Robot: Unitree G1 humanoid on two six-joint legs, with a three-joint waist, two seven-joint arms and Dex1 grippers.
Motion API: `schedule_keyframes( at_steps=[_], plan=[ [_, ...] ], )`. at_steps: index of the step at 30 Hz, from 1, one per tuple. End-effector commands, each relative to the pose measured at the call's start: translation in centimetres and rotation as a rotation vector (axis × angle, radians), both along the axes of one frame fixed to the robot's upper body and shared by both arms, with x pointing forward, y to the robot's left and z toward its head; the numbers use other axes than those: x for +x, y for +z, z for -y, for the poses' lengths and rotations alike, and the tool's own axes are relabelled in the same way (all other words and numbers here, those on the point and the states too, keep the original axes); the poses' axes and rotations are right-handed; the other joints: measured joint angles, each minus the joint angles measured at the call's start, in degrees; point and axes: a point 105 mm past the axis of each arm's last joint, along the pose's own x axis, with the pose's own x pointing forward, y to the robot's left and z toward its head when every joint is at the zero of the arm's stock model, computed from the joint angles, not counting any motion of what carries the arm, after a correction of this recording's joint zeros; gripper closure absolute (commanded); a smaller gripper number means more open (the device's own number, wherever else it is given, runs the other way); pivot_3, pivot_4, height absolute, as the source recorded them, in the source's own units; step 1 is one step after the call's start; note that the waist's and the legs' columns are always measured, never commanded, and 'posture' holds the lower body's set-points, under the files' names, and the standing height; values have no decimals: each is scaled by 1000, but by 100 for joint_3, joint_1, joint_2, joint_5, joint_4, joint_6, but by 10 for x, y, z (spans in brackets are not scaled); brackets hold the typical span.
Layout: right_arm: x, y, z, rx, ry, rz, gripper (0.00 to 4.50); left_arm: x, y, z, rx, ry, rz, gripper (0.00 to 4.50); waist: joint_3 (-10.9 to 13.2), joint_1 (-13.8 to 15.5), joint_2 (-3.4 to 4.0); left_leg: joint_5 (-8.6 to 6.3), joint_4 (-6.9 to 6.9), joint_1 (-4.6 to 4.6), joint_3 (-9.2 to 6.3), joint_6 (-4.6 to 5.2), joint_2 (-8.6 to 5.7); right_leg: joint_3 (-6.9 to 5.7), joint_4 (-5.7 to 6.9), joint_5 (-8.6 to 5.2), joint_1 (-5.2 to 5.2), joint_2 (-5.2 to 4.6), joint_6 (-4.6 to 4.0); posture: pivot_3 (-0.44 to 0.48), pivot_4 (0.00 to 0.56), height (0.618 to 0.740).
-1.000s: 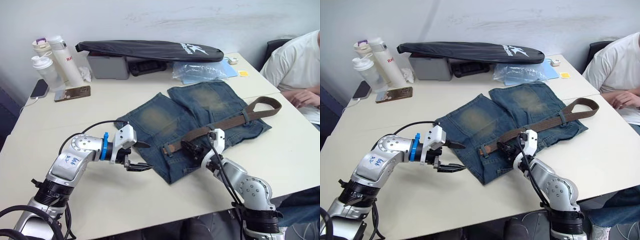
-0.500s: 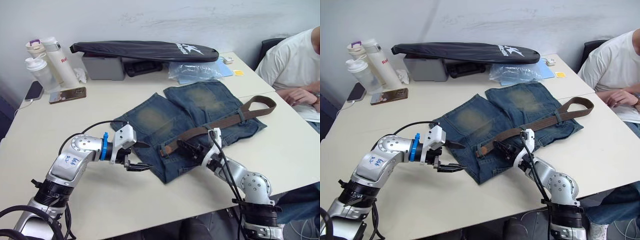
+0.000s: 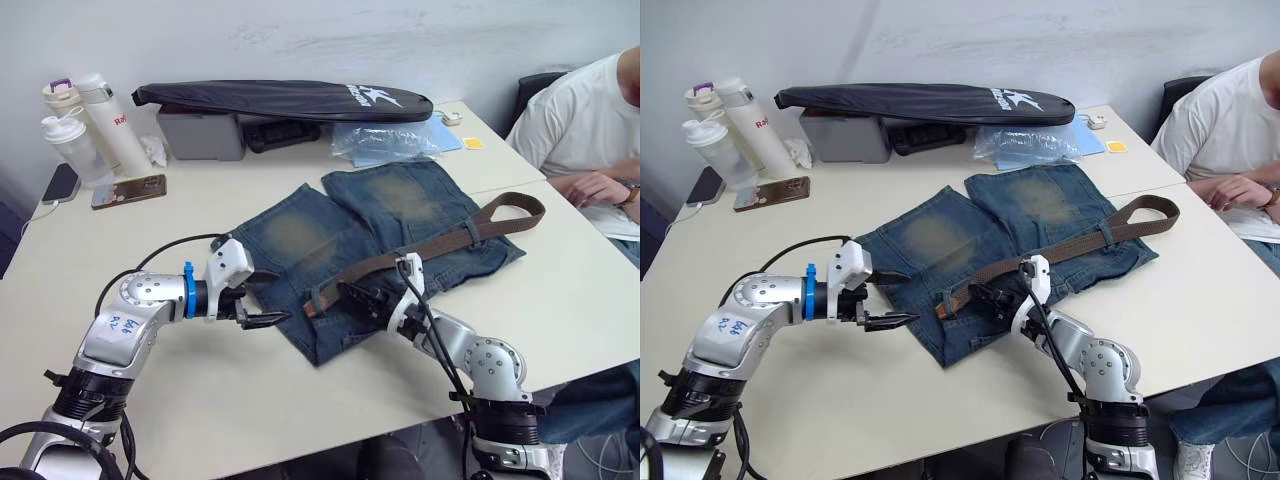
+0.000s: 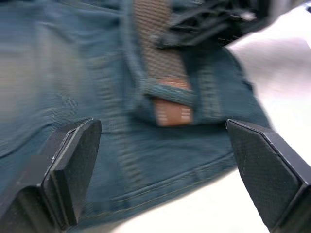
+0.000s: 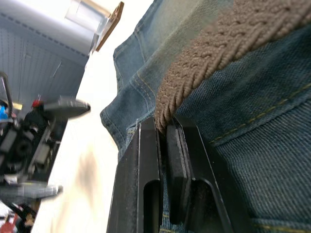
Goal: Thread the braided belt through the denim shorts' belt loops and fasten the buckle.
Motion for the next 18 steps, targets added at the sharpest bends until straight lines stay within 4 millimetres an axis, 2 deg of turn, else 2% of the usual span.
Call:
schedule_keyframes(
  at_steps=[1,3,6,10,18],
  plan=[
    [-11,-13,-27,1,115,-60,4461,-7,9,-4,-8,9,16,0,-3,-3,-4,-1,-2,-1,-1,2,0,-1,2,0,-6,1,-1,0,150,622],
    [-13,-9,-33,-7,152,-11,4461,-12,5,-4,4,5,-9,0,-3,-3,-2,-8,0,0,-1,13,1,-1,3,1,-10,0,-2,0,150,622],
    [-13,-21,-31,-126,166,3,4461,-15,-2,-4,25,11,-33,0,-6,-3,1,-23,0,0,-1,30,-2,-1,6,2,-20,1,-4,0,150,622],
    [-10,-26,-33,-196,178,28,4461,-15,-2,-1,12,10,-38,0,-11,-2,0,-24,0,0,-1,29,-2,-1,5,6,-27,1,-10,0,150,622],
    [6,-10,-40,-166,78,73,4461,-11,-2,5,4,-1,-36,0,-9,8,5,-26,0,-1,-1,26,-5,-2,9,12,-37,-1,-20,0,150,622]
  ],
)
